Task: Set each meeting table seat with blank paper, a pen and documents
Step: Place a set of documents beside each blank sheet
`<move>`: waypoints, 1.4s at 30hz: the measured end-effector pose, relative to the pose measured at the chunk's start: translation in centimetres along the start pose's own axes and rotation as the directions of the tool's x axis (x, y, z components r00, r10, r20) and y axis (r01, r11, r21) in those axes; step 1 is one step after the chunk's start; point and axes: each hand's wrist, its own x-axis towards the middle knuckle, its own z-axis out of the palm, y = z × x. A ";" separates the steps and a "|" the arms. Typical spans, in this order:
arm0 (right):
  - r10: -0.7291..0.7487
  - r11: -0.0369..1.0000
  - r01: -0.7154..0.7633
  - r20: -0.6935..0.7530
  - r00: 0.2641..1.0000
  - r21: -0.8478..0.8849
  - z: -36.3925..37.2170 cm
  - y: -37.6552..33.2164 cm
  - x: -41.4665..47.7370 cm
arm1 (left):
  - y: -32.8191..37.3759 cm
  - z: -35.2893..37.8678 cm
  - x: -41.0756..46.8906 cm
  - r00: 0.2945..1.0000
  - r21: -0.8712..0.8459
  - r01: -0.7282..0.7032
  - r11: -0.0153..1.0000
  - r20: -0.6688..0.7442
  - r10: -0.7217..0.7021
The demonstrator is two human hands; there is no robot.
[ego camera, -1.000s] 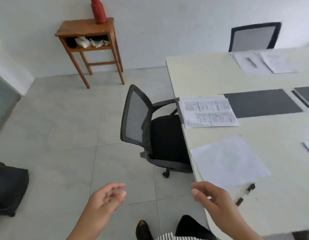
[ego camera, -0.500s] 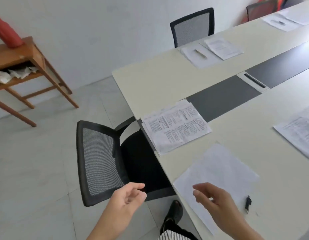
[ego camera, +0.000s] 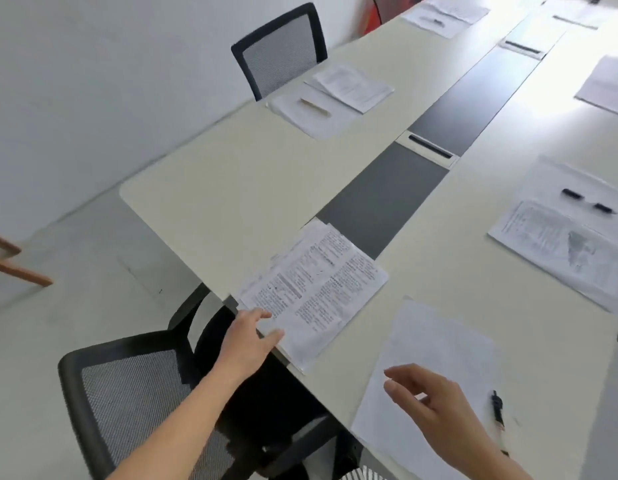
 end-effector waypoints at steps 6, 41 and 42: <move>0.139 0.990 -0.141 -0.073 0.988 -0.023 2.9 -0.3 -0.3 | -1.4 0.0 10.7 0.999 0.310 -0.032 0.950 -0.027 0.042; -0.009 0.479 -0.156 0.183 0.983 0.864 -1.9 -4.0 12.3 | 4.7 -3.9 0.2 0.958 -0.402 -0.203 0.893 0.107 0.266; -0.016 0.521 -0.101 0.128 0.992 0.848 -2.3 -4.7 12.3 | 4.7 -4.2 0.1 0.959 -0.428 -0.189 0.884 0.111 0.259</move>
